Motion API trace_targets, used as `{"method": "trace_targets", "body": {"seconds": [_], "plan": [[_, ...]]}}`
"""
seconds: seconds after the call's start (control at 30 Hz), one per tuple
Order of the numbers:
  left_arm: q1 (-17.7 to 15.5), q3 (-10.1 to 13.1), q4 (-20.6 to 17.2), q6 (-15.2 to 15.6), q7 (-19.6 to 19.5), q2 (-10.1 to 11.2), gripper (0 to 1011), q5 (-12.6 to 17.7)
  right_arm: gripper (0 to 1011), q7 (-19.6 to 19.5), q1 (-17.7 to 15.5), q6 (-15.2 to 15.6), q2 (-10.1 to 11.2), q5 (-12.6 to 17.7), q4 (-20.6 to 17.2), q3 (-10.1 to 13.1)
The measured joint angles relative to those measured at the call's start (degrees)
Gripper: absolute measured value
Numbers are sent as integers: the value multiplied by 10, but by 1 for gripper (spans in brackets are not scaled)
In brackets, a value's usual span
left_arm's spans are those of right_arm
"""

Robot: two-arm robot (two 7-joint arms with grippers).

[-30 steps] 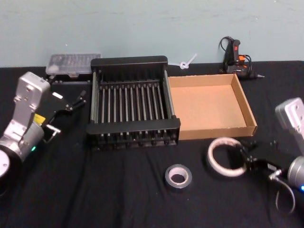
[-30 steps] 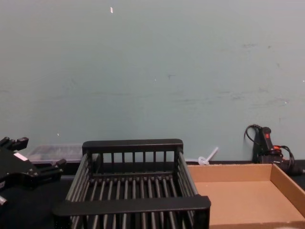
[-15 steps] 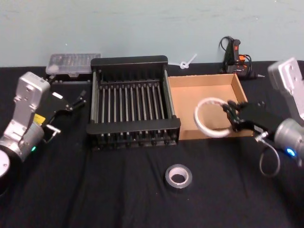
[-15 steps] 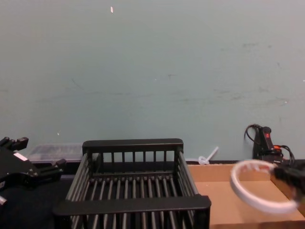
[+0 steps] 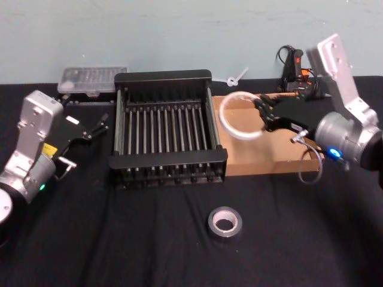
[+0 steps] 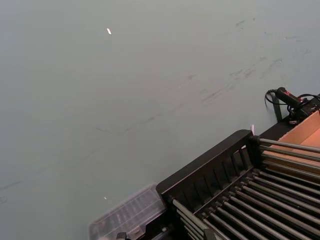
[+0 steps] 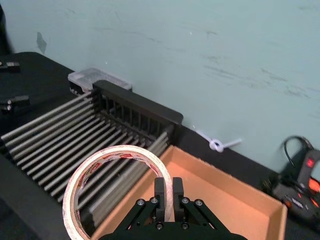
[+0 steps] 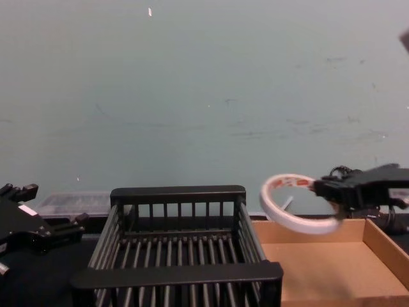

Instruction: Pick up the white tape and place it into the black box , Pick up the silver tape and place it into the brown box.

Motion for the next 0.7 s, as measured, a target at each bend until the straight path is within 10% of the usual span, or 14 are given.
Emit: {"method": "trace_targets", "body": {"seconds": [0.7], "plan": [[0,0,0,0,0,0,1001,0,98,28,86,-18,-60,-28,82,-67]]}}
